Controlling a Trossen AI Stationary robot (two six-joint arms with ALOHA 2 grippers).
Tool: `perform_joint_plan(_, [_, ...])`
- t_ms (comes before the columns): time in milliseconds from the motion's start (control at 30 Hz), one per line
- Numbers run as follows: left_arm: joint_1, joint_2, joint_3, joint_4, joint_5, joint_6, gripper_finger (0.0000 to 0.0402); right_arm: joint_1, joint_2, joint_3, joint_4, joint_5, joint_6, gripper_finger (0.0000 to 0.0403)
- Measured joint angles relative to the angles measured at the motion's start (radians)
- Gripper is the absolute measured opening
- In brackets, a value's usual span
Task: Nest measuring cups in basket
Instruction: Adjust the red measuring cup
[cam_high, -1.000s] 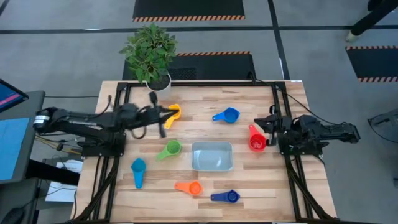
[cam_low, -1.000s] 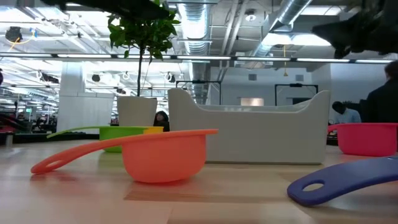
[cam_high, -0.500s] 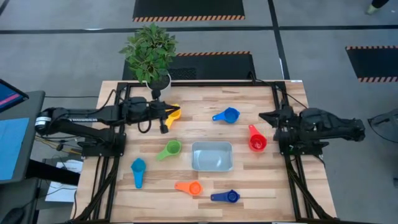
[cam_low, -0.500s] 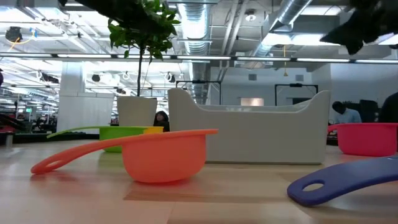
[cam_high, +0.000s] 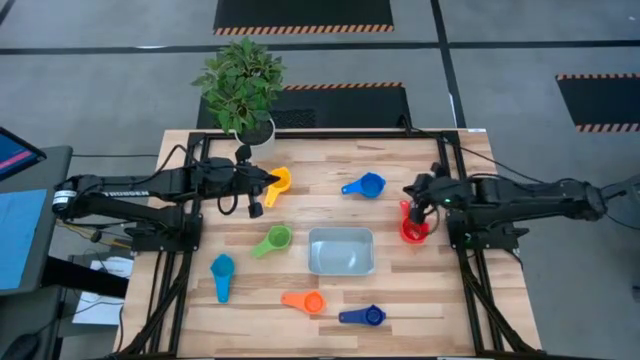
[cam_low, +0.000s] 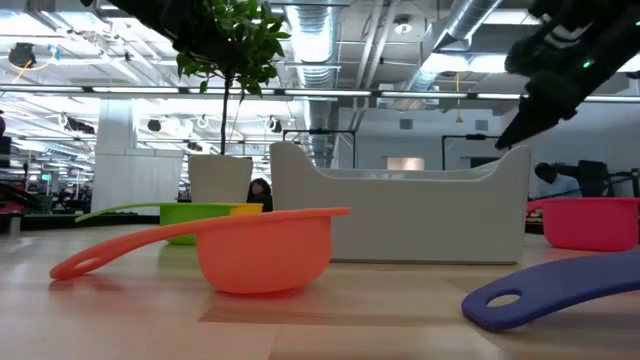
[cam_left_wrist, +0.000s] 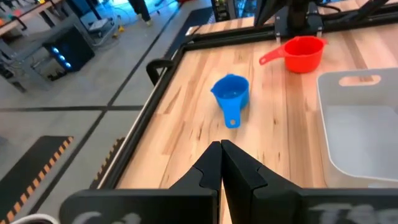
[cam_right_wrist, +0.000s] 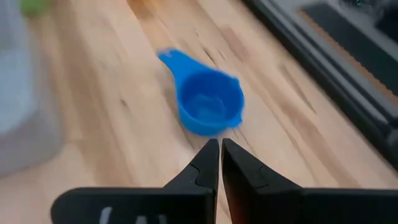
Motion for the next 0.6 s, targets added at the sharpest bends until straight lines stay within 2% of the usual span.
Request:
perform_joint_plan(100, [0.000,0.000,0.000,-0.002,0.000,0.000,0.0000,-0.059,0.070,0.038,-0.046,-0.007,0.065,0.0042])
perform_joint_plan(200, [0.000,0.000,0.000,-0.002,0.000,0.000,0.0000,-0.121,0.119,0.153,-0.224,-0.044,0.213,0.0042])
perform_joint_plan(300, [0.000,0.000,0.000,-0.002,0.000,0.000,0.0000,-0.154,0.159,0.256,-0.394,-0.131,0.252,0.0042])
perform_joint_plan(433, [0.000,0.000,-0.001,-0.016,0.000,0.000,0.0000,-0.159,0.205,0.302,-0.446,-0.232,0.241,0.0042])
perform_joint_plan(600, [0.000,0.000,-0.010,-0.073,0.001,-0.017,0.0000,-0.134,0.267,0.303,-0.419,-0.242,0.087,0.0042])
